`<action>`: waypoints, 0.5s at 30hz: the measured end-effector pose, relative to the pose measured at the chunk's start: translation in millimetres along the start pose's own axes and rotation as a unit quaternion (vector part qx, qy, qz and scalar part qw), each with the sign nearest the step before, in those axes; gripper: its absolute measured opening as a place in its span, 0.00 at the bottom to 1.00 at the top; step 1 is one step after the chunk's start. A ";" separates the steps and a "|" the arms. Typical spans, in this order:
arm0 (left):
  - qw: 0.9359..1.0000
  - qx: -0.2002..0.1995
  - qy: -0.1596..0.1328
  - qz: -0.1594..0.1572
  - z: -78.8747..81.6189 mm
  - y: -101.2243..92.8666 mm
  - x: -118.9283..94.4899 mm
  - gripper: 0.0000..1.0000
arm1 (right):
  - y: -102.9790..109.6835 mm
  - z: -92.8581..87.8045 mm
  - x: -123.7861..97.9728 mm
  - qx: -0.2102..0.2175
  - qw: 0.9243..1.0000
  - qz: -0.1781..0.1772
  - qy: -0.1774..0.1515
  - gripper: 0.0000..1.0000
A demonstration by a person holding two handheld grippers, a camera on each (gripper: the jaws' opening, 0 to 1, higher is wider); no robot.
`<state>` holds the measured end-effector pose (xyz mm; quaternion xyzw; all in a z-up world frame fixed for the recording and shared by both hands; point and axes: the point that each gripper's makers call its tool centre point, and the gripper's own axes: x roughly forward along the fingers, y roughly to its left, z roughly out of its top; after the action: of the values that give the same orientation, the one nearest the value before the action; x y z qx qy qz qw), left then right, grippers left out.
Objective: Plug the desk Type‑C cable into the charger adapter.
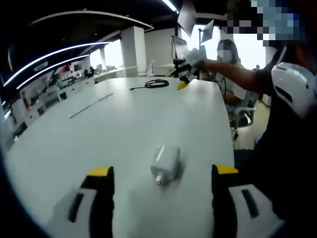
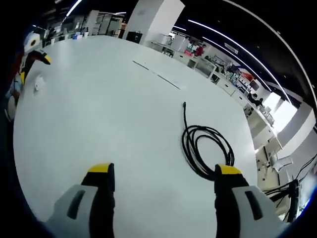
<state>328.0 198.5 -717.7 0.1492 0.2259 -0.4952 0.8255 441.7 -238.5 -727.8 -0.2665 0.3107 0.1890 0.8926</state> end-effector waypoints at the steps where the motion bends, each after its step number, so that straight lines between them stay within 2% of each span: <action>1: 1.000 0.000 0.000 0.000 0.0 -0.2 0.3 0.81 | -1.2 -1.5 1.7 0.003 1.000 0.003 0.001 0.83; 7: 1.000 -0.001 0.001 0.001 -0.1 0.2 1.5 0.81 | -10.6 -10.5 10.4 0.013 1.000 0.008 0.009 0.82; 15: 1.000 -0.003 0.006 0.001 -0.5 -0.2 4.4 0.81 | -14.8 -10.4 16.6 0.019 1.000 0.013 0.006 0.78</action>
<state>329.5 195.3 -720.4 0.1499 0.2316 -0.4931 0.8250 456.6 -253.5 -740.3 -0.2466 0.3232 0.1925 0.8931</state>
